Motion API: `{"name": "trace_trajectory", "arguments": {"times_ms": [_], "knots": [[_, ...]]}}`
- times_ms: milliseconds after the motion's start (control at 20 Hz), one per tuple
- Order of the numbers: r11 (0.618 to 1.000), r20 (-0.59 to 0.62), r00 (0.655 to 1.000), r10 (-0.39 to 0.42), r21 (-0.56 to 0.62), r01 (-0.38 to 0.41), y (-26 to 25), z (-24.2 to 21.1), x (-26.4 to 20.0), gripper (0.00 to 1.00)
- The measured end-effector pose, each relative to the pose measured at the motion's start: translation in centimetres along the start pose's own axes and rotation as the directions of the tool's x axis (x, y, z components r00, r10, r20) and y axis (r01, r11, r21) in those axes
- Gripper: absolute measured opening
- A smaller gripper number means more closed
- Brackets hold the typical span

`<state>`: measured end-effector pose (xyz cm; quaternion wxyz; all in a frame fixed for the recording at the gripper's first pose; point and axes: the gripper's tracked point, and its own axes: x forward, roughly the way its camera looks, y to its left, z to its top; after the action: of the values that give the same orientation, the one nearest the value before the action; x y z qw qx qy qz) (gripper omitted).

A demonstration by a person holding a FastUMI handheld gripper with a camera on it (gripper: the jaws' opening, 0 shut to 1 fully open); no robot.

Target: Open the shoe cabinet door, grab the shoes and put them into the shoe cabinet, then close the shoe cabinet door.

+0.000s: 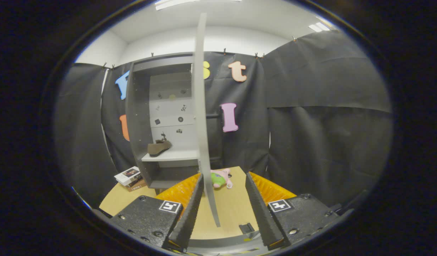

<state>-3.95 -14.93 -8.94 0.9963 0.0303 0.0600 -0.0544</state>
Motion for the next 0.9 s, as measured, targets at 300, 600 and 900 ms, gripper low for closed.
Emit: {"name": "trace_trajectory", "arguments": {"times_ms": [300, 600, 900], "knots": [[0.988, -0.126, 0.985, 0.120, -0.084, -0.131, 10.5, -10.6, 0.9, 0.82], [0.970, -0.256, 0.945, 0.202, -0.079, -0.228, 18.1, -20.1, 7.6, 0.86], [0.957, -0.397, 0.884, 0.247, -0.046, -0.288, 22.9, -29.1, 14.8, 0.86]]}}
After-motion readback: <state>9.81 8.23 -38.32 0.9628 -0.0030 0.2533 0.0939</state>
